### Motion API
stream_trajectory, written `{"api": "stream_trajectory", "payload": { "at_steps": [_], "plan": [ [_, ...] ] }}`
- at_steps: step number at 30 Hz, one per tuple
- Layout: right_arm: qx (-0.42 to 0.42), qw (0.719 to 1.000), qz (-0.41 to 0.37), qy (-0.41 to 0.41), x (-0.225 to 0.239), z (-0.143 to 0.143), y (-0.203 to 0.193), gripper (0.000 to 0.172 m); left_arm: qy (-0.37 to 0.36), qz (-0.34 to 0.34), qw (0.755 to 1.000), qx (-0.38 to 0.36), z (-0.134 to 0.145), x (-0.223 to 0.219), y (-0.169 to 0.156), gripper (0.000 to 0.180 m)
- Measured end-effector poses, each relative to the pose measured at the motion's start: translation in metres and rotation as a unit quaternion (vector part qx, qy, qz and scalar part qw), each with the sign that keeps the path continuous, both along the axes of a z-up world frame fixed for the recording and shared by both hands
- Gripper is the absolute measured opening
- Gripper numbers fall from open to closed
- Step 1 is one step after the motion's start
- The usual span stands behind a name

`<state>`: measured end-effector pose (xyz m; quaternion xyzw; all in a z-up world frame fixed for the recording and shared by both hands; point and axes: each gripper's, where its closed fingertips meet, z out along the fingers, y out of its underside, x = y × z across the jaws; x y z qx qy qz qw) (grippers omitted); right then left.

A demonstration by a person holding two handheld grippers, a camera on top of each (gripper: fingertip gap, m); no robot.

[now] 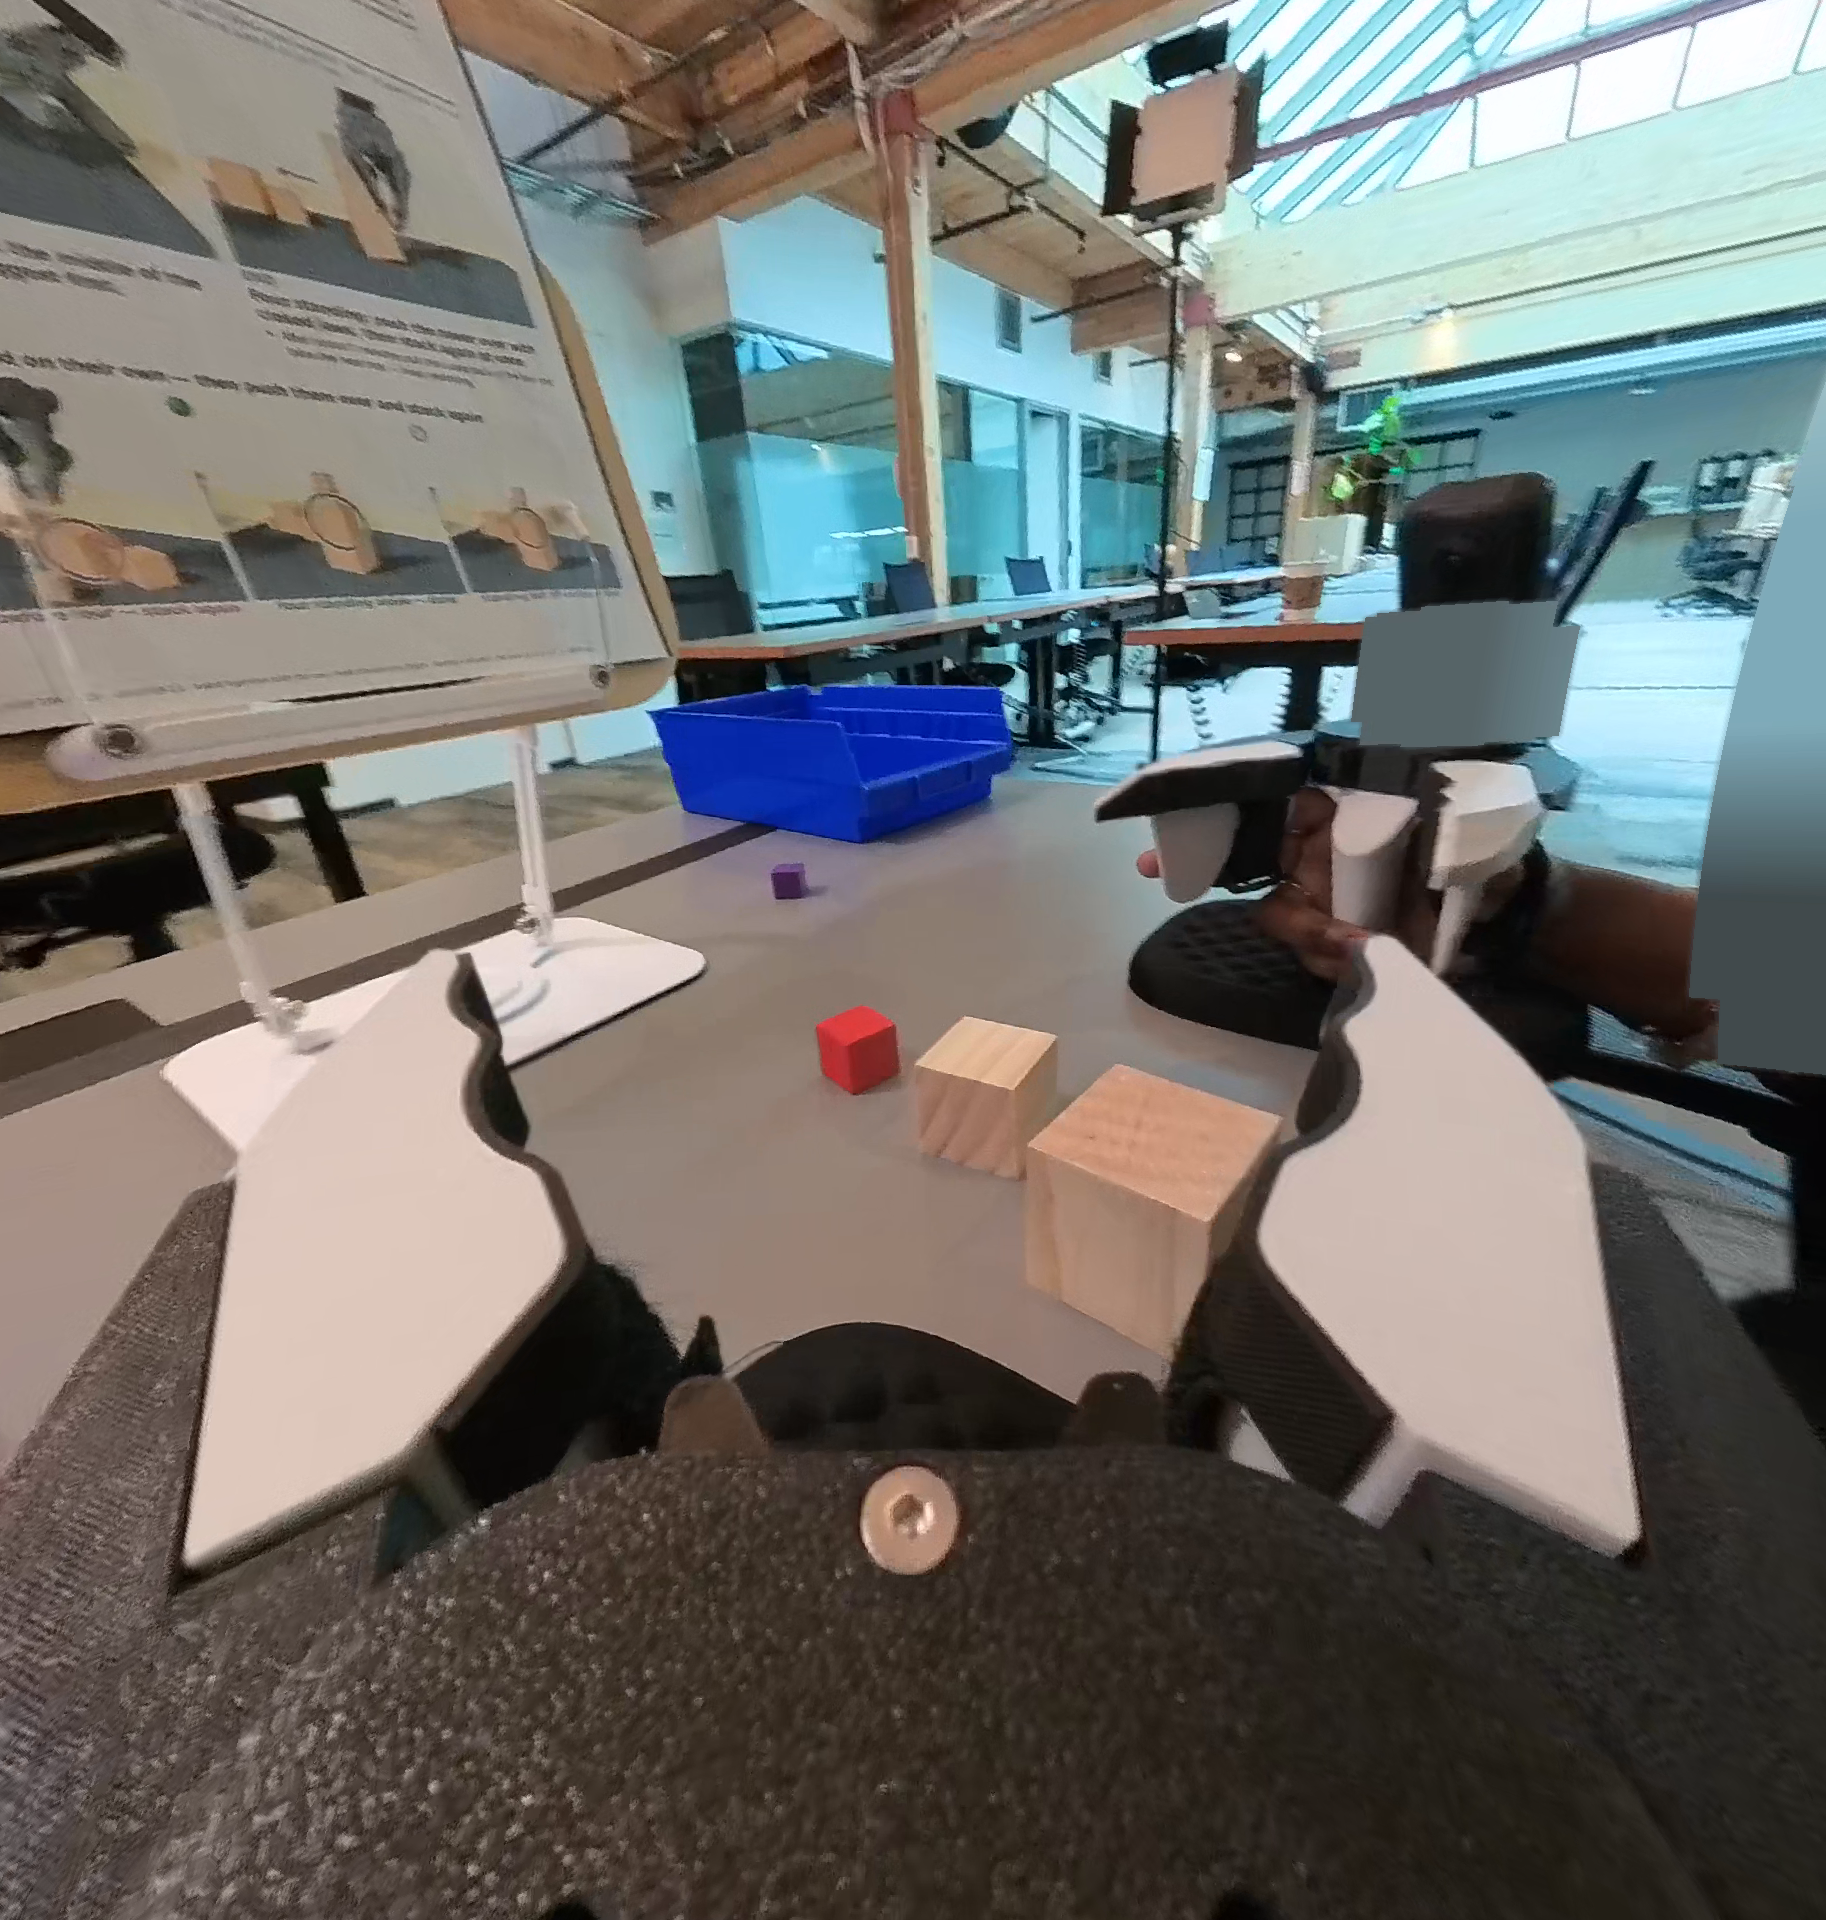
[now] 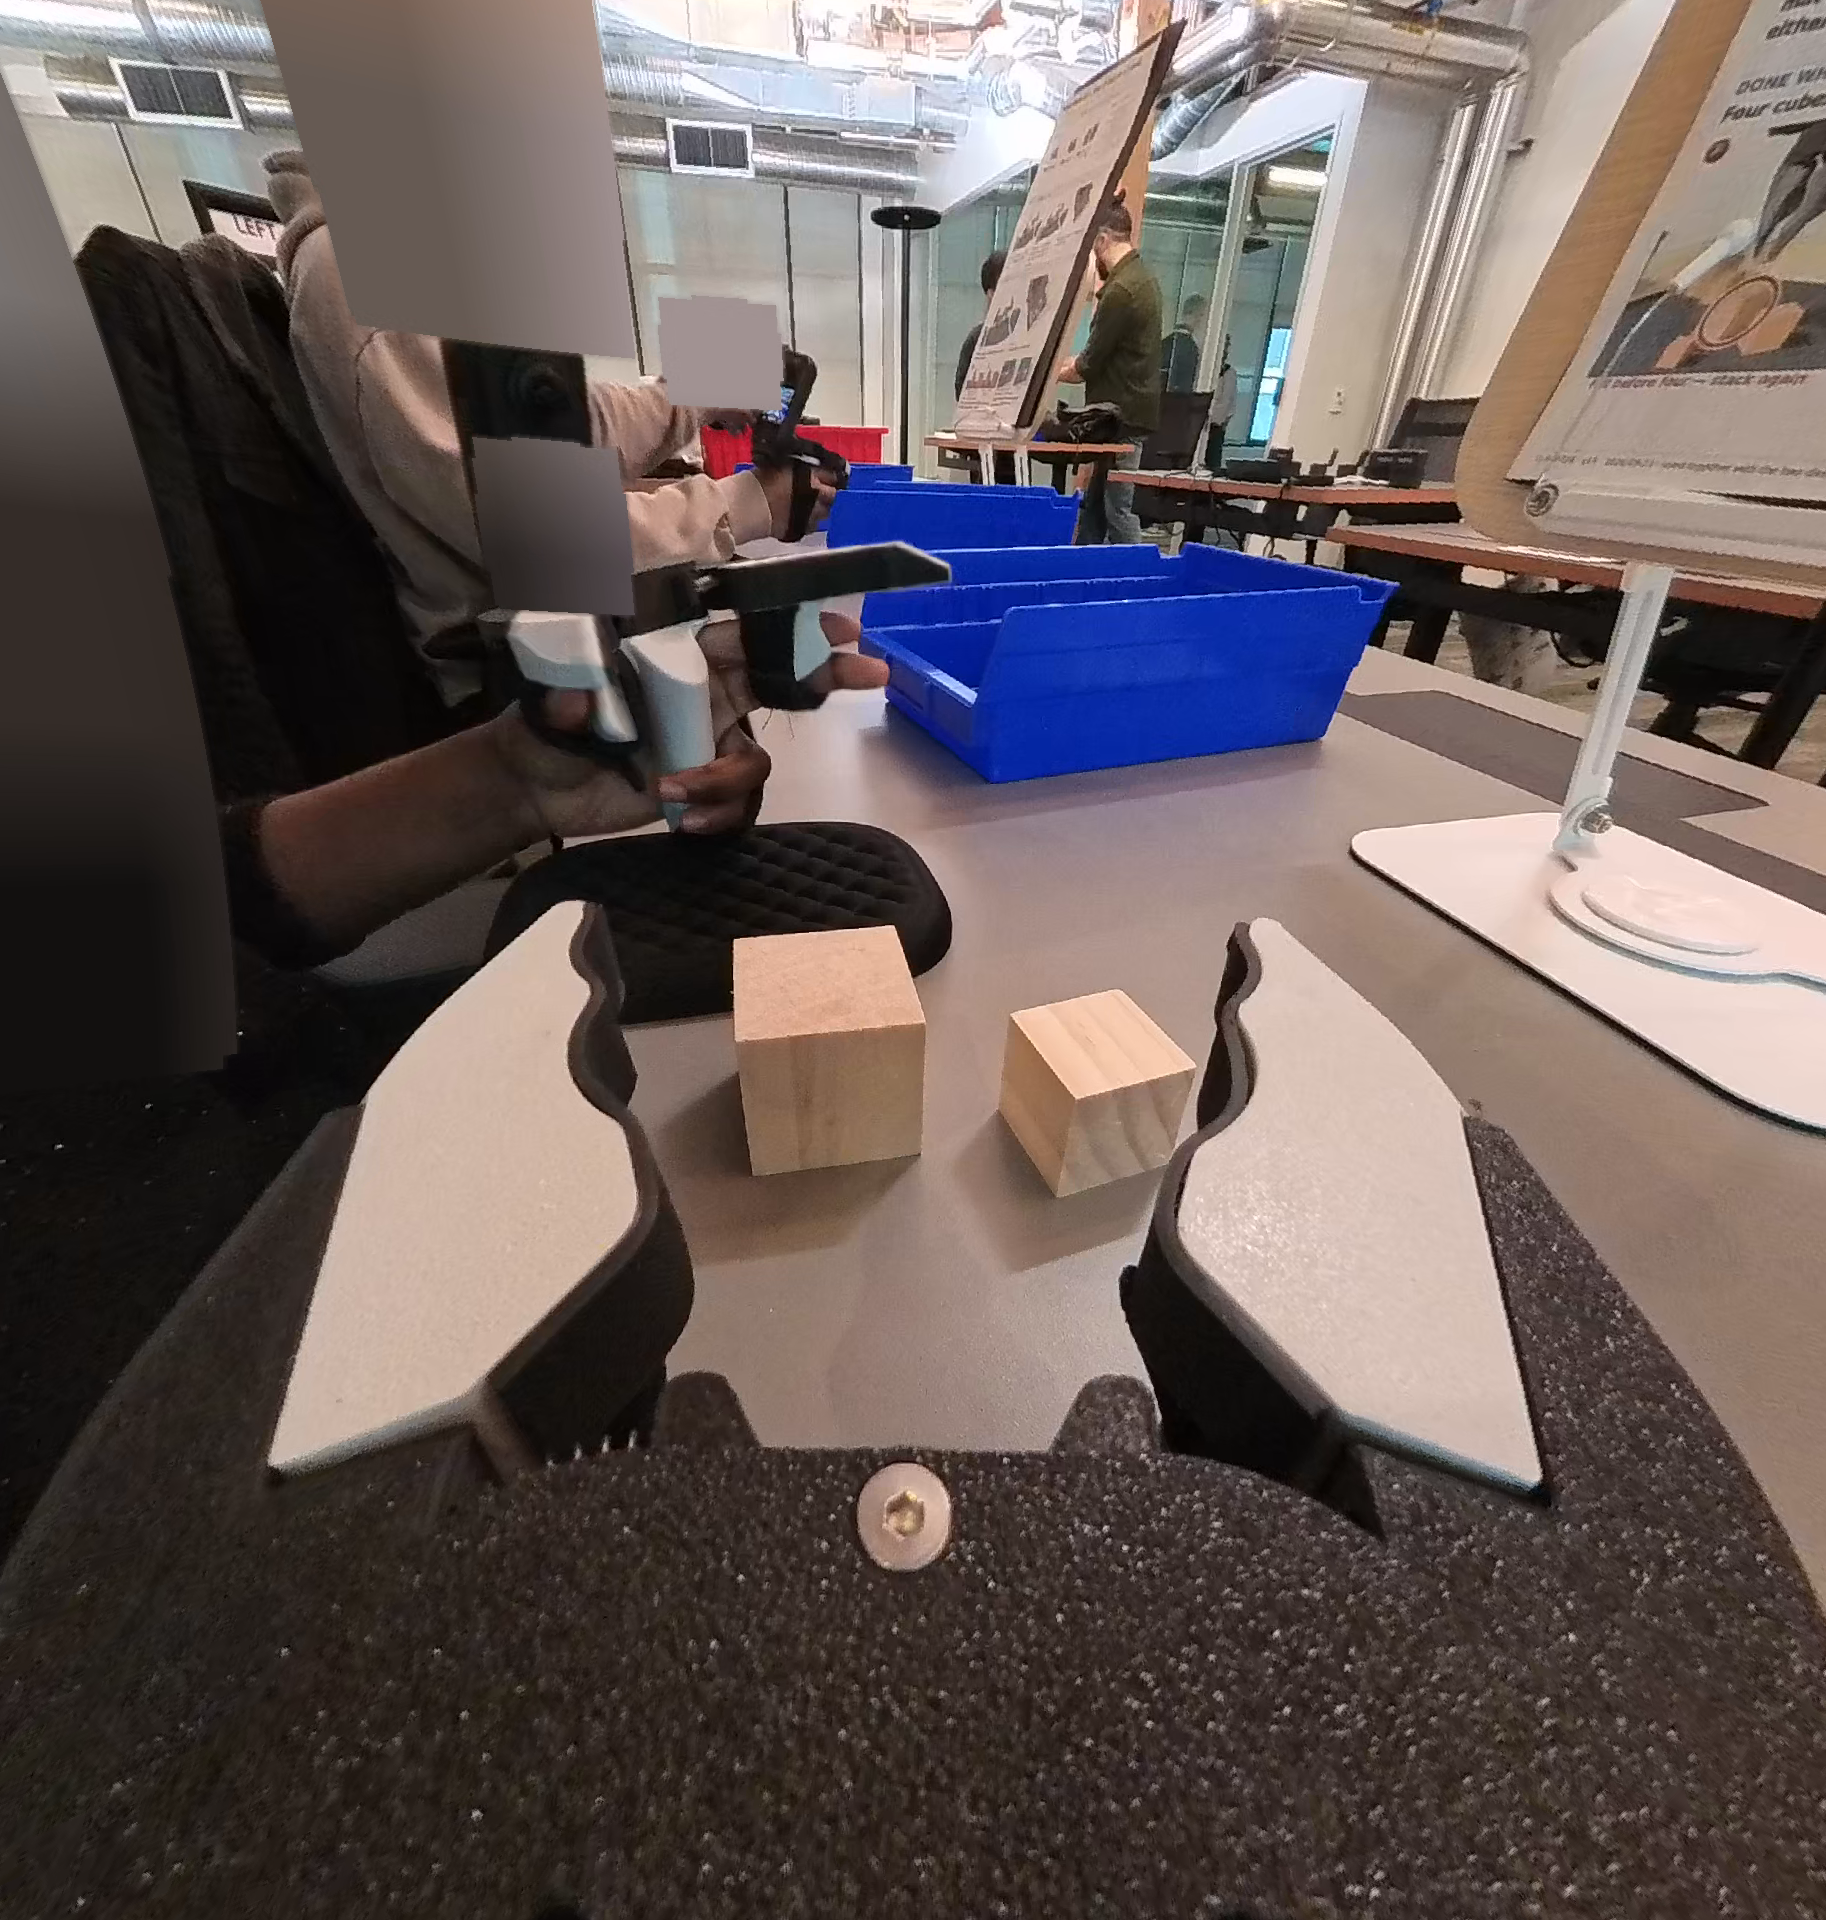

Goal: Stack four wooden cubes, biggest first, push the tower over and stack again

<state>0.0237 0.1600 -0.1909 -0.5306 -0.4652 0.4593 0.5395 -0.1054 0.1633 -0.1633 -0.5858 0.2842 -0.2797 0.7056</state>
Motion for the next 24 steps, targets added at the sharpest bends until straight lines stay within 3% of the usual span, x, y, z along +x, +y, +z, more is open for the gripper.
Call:
{"api": "stream_trajectory", "payload": {
  "at_steps": [10,17,24],
  "plan": [
    [-0.003,1.000,-0.002,0.002,0.001,0.000,0.001,0.104,-0.049,0.088,0.995,0.025,0.009,-0.031,0.005,0.136],
    [-0.006,1.000,-0.003,0.003,0.001,0.001,0.002,0.104,-0.015,0.135,0.990,0.036,0.012,-0.033,0.005,0.133],
    [-0.009,1.000,-0.007,0.002,0.001,0.001,0.004,0.102,0.017,0.121,0.992,0.014,-0.006,-0.023,0.012,0.139]
  ]
}}
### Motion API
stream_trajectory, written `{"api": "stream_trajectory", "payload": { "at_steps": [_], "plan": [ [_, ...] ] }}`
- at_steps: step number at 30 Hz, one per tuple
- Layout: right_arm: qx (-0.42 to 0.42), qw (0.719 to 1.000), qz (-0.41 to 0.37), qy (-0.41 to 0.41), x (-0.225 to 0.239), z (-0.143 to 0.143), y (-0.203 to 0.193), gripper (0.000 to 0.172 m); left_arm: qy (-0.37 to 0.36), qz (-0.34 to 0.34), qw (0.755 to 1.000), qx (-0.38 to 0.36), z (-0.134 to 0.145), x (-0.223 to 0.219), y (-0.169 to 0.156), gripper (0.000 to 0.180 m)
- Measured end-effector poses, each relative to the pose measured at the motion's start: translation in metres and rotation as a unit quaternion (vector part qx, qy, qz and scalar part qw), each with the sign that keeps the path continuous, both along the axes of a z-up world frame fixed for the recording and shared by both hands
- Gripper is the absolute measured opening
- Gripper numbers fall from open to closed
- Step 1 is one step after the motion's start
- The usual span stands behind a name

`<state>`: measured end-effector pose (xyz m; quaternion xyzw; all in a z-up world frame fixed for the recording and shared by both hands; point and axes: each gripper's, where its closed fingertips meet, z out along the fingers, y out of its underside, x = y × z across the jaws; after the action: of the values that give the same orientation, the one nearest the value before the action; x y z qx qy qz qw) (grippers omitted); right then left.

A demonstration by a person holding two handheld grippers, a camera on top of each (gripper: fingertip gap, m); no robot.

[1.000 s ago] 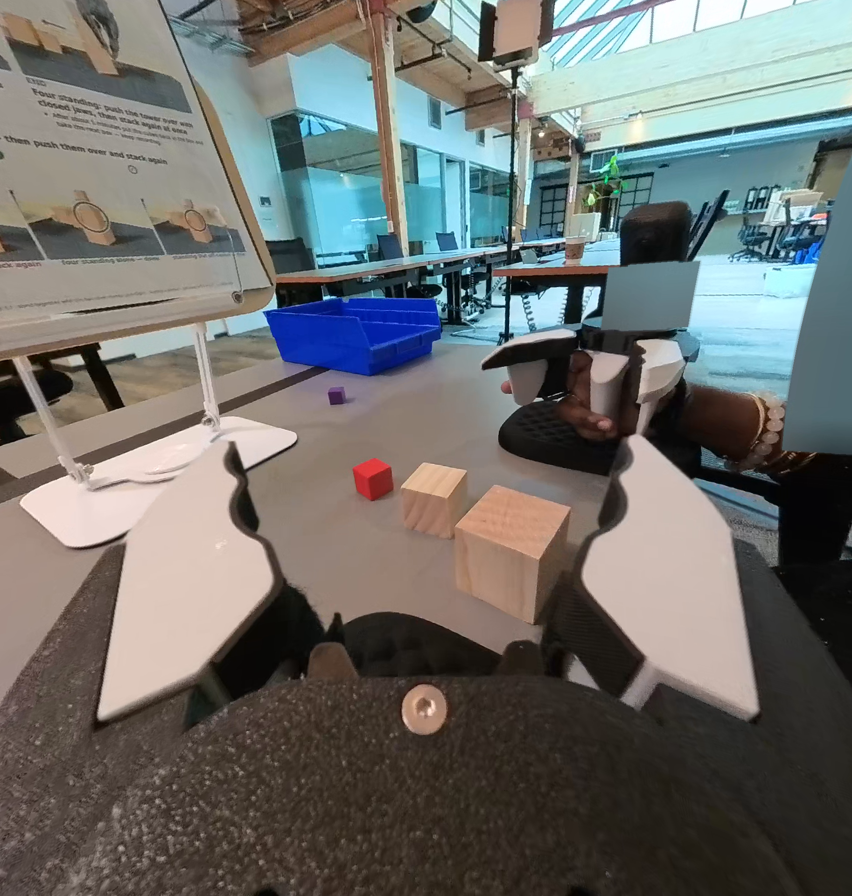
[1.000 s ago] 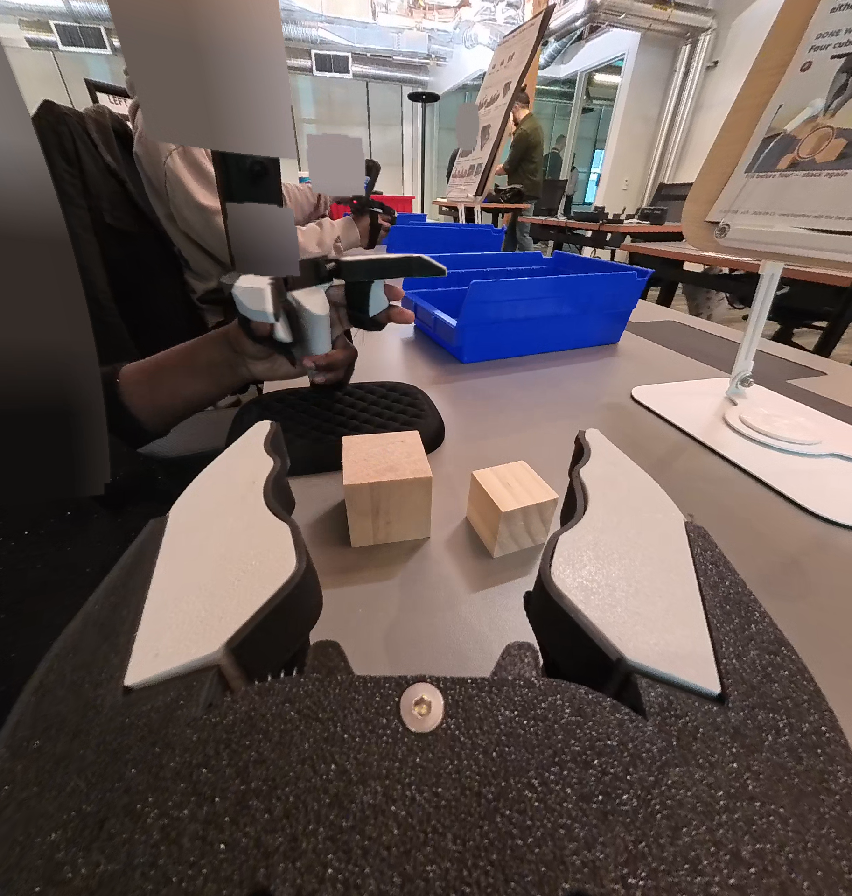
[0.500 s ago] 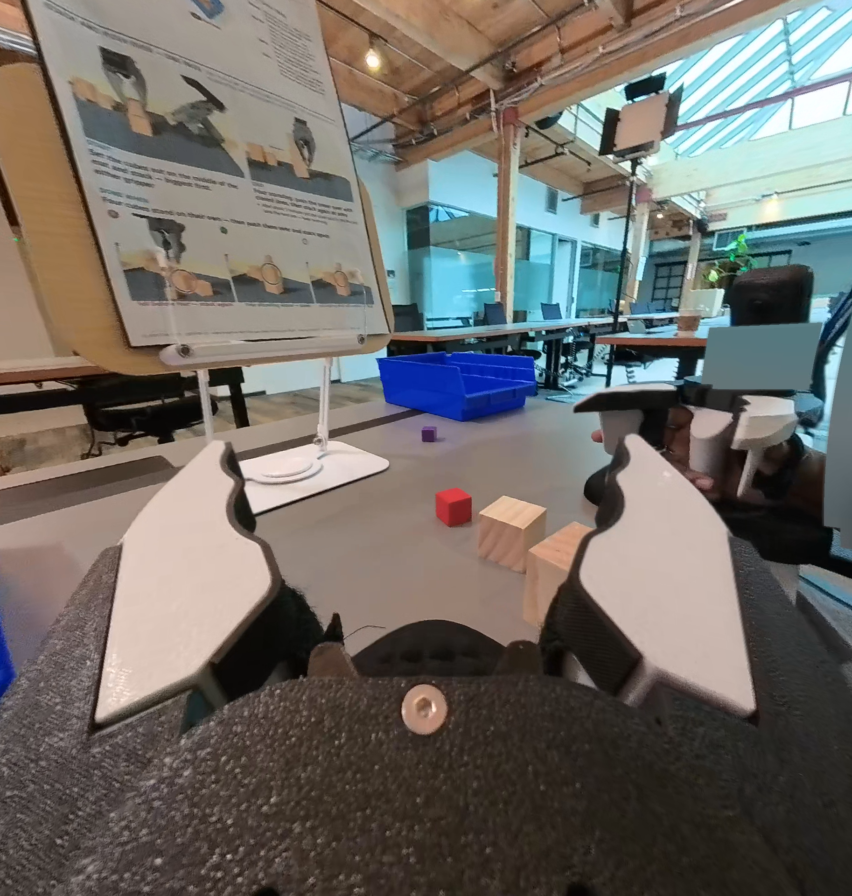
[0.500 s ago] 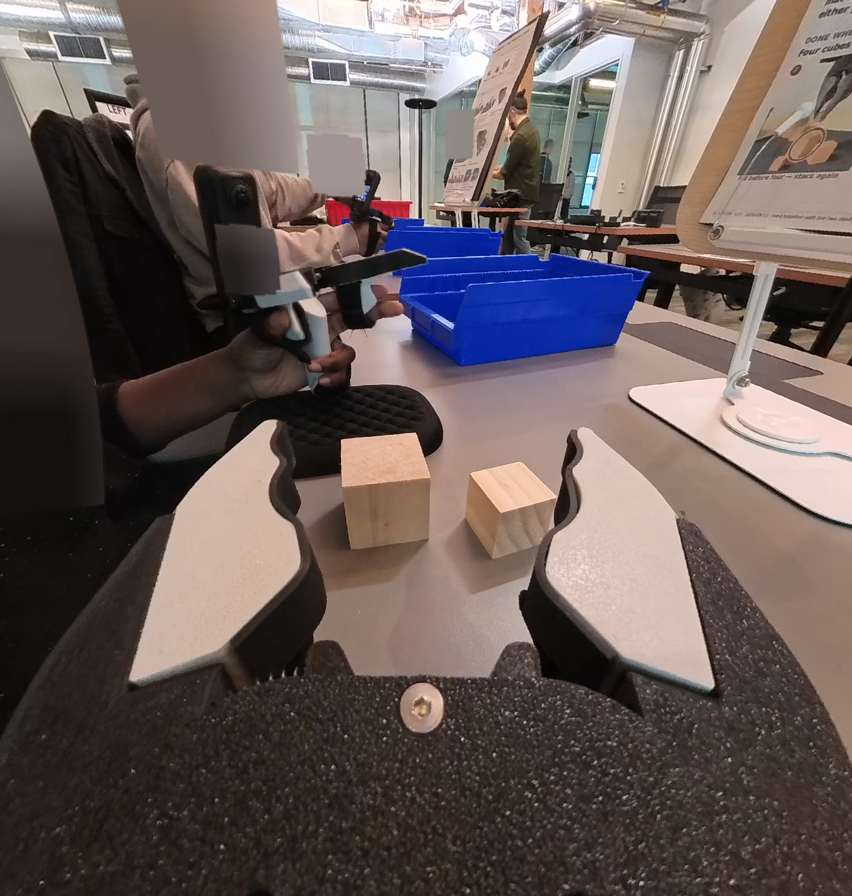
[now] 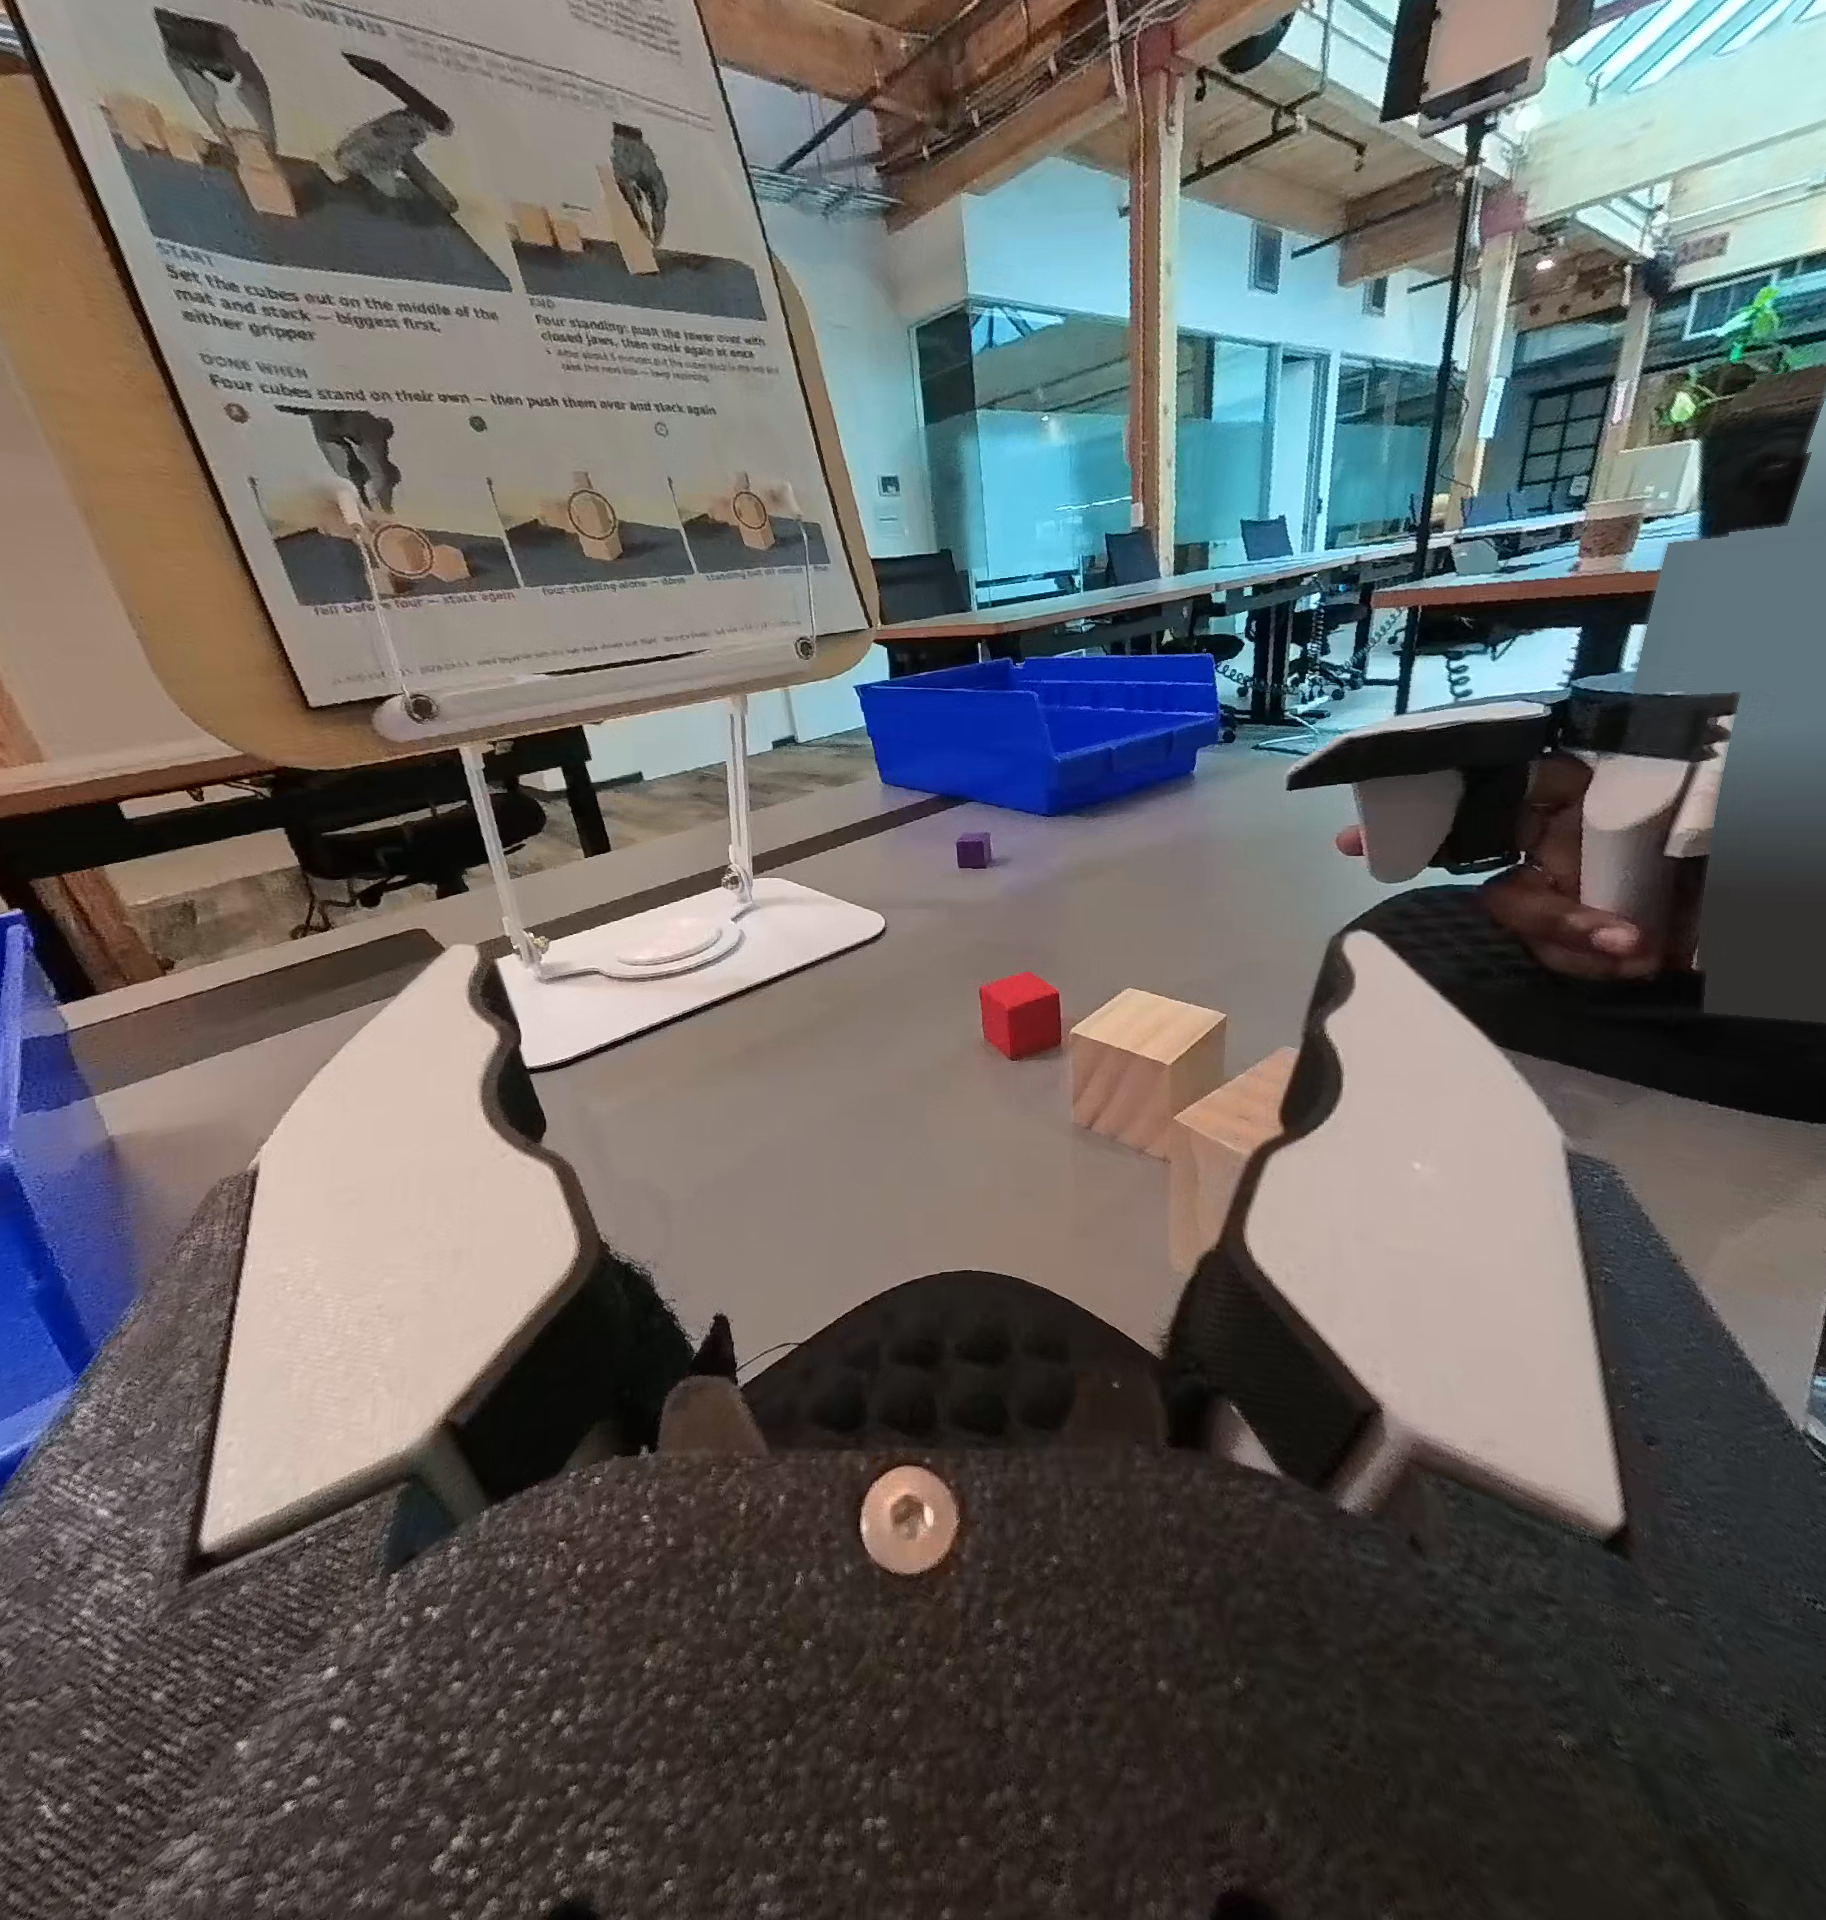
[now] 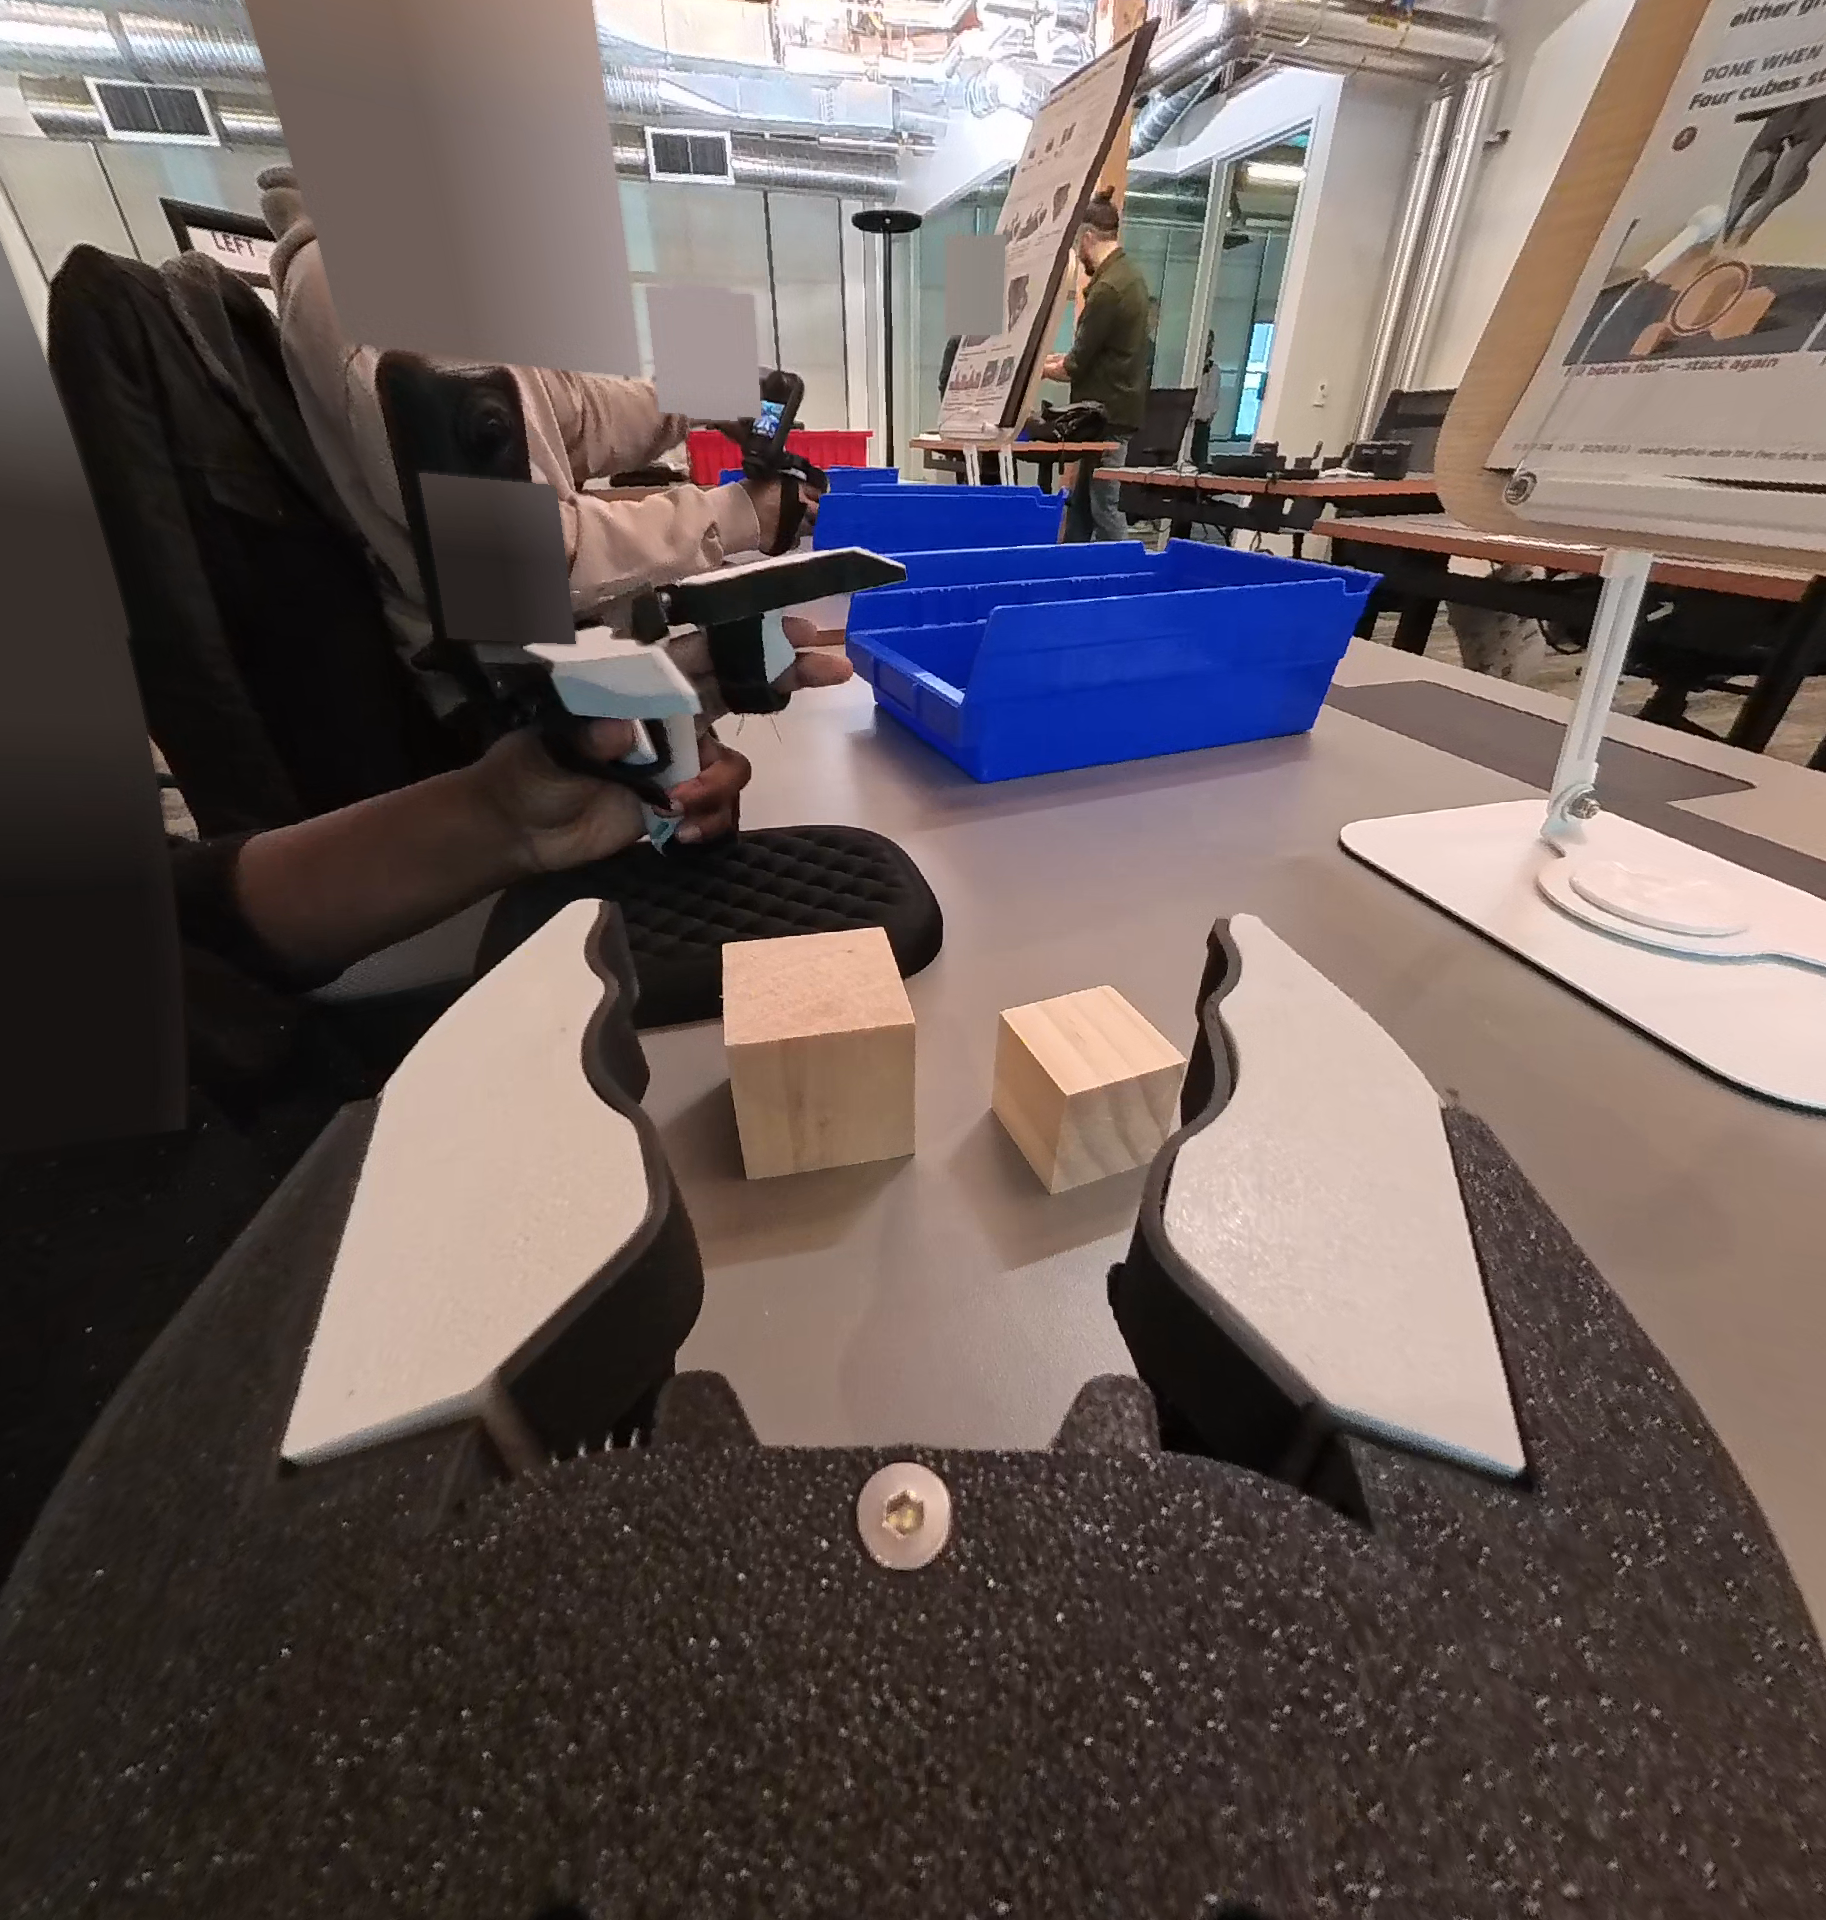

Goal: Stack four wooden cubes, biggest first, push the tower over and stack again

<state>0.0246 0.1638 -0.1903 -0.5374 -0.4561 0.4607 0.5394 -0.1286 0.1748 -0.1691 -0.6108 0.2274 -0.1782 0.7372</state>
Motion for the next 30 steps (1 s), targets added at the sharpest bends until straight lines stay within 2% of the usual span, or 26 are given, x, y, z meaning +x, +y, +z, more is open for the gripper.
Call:
{"api": "stream_trajectory", "payload": {
  "at_steps": [5,12,15,18,21,25,30],
  "plan": [
    [0.002,1.000,-0.004,-0.007,-0.001,-0.001,0.001,0.101,0.024,-0.003,1.000,-0.006,-0.005,0.006,0.001,0.146],
    [0.008,0.999,-0.015,-0.027,-0.004,-0.005,0.002,0.103,0.039,-0.006,0.999,-0.004,-0.007,0.010,0.000,0.146],
    [-0.005,0.998,-0.055,-0.036,-0.004,-0.007,0.013,0.108,0.041,-0.003,0.999,-0.004,-0.007,0.010,0.000,0.146],
    [-0.029,0.986,-0.157,-0.042,0.004,-0.008,0.038,0.113,0.043,0.004,0.999,-0.006,-0.008,0.009,0.002,0.146],
    [-0.029,0.971,-0.228,-0.060,0.008,0.000,0.043,0.107,0.049,0.008,0.999,-0.005,-0.009,0.009,0.002,0.145],
    [0.005,0.961,-0.248,-0.122,0.002,0.006,0.030,0.119,0.054,0.010,0.998,-0.006,-0.010,0.010,0.002,0.145],
    [-0.014,0.964,-0.234,-0.124,0.001,0.003,0.027,0.118,0.055,0.011,0.998,-0.010,-0.011,0.010,0.003,0.145]
  ]
}}
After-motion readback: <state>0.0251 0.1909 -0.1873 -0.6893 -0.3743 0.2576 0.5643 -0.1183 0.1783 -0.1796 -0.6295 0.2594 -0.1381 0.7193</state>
